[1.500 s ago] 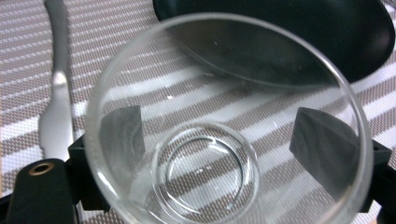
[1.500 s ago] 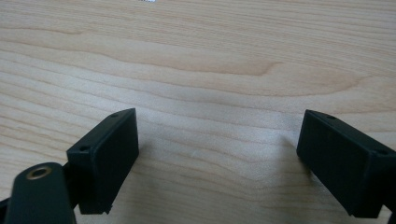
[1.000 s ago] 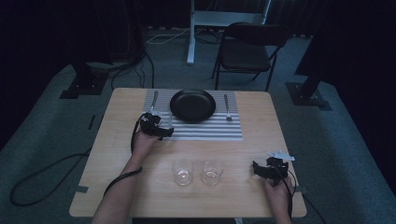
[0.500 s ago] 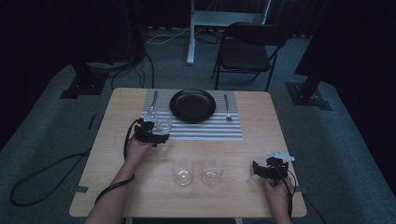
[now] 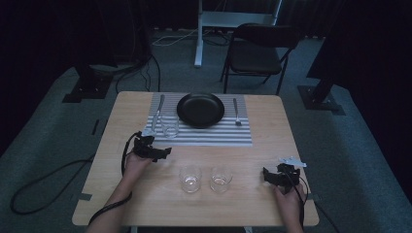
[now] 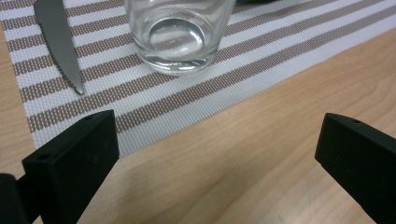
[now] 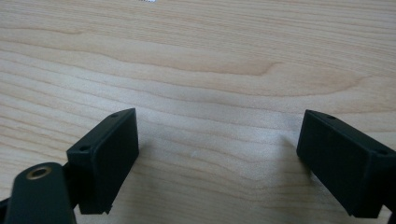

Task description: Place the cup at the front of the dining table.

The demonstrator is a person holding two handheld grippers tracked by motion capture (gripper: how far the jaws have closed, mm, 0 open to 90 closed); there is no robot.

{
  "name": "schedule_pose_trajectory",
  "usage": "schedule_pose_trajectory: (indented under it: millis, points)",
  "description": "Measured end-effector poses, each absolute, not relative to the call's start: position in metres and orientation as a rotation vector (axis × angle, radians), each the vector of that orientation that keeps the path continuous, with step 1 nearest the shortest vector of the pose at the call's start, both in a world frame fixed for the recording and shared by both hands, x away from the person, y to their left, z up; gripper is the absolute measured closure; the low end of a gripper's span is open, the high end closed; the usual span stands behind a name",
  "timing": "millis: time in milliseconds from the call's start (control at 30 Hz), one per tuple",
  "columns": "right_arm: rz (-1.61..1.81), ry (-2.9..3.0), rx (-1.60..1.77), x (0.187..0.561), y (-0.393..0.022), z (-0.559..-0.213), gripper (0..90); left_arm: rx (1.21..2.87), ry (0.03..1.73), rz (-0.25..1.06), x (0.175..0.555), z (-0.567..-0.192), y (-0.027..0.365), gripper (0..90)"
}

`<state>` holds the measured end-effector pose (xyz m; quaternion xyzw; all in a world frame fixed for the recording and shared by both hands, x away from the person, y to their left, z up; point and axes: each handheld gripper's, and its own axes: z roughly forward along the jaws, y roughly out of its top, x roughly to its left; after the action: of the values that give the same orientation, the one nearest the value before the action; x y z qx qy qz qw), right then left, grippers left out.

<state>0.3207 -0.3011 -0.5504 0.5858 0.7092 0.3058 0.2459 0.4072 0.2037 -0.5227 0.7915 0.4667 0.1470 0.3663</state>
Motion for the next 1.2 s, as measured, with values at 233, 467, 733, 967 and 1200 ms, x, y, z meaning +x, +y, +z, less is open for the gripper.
schedule_pose_trajectory:
  millis: [233,467,733,967,1200]
  points:
    - [0.834,1.935,1.598,0.321,-0.301,-0.55,12.3,2.039,1.187,0.375,0.398,-0.525,0.205,0.1]
    - [0.834,1.935,1.598,0.321,-0.301,-0.55,12.3,2.047,1.163,0.358,0.38,-0.529,0.211,0.1]
    - [0.834,1.935,1.598,0.321,-0.301,-0.55,12.3,2.037,1.157,0.365,0.362,-0.529,0.219,0.1]
    - [0.835,1.934,1.6,0.321,-0.301,-0.55,12.3,2.058,1.162,0.398,0.349,-0.533,0.226,0.1]
    - [0.835,1.934,1.6,0.321,-0.301,-0.55,12.3,2.069,1.172,0.385,0.339,-0.54,0.236,0.1]
